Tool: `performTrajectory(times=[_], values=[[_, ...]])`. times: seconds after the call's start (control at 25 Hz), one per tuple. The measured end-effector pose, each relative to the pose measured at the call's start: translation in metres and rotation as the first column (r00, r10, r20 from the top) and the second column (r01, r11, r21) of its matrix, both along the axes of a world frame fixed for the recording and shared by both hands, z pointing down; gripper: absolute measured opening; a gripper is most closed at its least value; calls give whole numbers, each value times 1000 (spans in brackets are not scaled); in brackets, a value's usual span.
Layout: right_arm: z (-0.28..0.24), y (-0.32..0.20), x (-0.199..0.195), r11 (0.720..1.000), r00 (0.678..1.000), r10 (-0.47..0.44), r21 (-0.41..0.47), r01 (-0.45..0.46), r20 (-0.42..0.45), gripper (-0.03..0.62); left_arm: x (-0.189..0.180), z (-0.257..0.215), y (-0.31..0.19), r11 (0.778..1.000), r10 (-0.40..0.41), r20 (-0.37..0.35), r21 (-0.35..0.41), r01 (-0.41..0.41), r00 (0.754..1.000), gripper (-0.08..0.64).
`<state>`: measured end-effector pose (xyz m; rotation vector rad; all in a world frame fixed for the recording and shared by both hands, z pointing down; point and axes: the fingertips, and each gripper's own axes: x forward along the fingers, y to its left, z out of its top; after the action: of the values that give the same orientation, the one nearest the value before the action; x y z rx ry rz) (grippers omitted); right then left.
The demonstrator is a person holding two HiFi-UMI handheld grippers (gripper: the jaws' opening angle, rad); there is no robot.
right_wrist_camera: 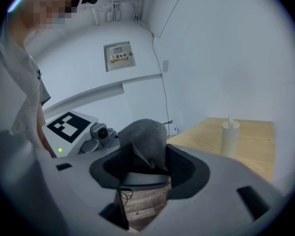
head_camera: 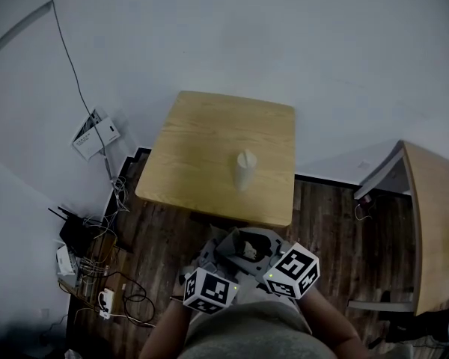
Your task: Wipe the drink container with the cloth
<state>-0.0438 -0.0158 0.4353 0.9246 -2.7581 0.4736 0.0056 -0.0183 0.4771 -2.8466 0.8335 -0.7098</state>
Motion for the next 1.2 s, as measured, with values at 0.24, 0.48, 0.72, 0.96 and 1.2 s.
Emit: performTrajectory(times=[0.24,0.48,0.72,0.96,1.2], values=[[0,12,-11,998,999,20,65,-17,-51,47,-10,3,8,998,-31,-19,-57,30,999,20],[2,16,-21,999,999,-1,50,3,-45,29,-21,4,12,997,-48,-28,-69,46,998,20],[-3,12,-24,998,999,27,65,-24,-44,28,-25,1,9,994,-63,-69,-98,56,996,20],[-6,1,-15,995,996,86,60,-86,-4,28,-22,1,1,987,-73,-144,-154,51,987,25],[-10,-23,11,982,983,180,50,-182,45,27,-24,5,-11,972,-109,-198,-229,62,974,131]])
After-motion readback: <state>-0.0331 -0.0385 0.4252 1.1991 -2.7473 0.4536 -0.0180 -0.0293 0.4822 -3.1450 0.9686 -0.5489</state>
